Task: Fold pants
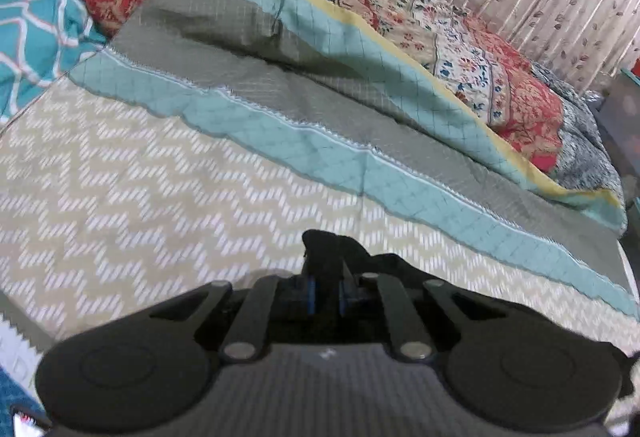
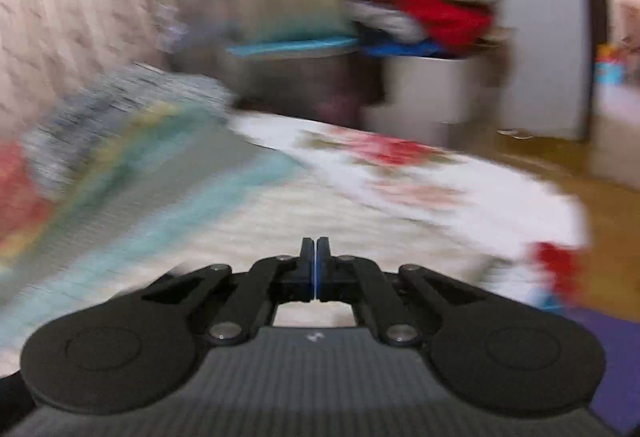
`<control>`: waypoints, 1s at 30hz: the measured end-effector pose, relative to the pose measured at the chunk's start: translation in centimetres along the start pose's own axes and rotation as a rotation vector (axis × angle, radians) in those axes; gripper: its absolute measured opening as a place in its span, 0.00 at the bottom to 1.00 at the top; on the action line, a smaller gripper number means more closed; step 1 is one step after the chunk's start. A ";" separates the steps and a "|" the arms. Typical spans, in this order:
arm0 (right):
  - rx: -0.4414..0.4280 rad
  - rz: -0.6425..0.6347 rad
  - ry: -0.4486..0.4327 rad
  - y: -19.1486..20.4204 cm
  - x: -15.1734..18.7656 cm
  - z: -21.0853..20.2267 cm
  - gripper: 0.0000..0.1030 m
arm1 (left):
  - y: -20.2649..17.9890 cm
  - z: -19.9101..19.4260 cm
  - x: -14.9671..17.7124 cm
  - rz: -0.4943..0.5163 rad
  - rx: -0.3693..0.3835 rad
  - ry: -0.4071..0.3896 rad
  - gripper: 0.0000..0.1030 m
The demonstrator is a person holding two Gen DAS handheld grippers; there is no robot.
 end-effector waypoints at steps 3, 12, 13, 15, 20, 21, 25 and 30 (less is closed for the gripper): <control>-0.028 0.082 0.077 -1.7 0.9 0.4 0.09 | -0.3 -0.6 0.6 0.005 0.017 0.041 0.08; -0.295 0.086 0.229 8.8 2.0 3.8 0.70 | -0.9 -2.4 1.3 -0.034 0.010 0.024 0.08; -0.288 0.062 0.271 10.3 2.6 5.0 0.70 | -1.0 -2.5 1.4 -0.041 0.006 0.024 0.08; -0.255 -0.027 0.378 13.1 4.5 7.6 0.43 | -1.0 -2.7 1.5 -0.052 -0.003 0.022 0.08; -0.409 -0.014 0.161 13.5 0.3 4.1 0.22 | -0.3 -4.1 1.4 -0.090 -0.004 0.012 0.08; -0.489 0.015 0.090 12.7 -1.0 2.2 0.23 | 0.0 -4.2 1.4 -0.097 0.001 0.013 0.08; -0.603 -0.007 -0.035 7.0 -1.7 -2.8 0.36 | 0.9 -4.4 2.2 -0.106 0.002 0.016 0.08; -0.228 0.037 0.109 -2.5 2.1 -0.7 0.51 | 1.6 -3.9 3.2 -0.140 0.013 0.044 0.08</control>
Point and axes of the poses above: each gripper's, at about its wrist camera, not at the fingertips, and z roughly the way its jaws point, y to its left, x to its underside, the point moved 6 cm from there along z, roughly the way its jaws point, and after that the axes turned 3 degrees about -x, right-handed, at the moved point
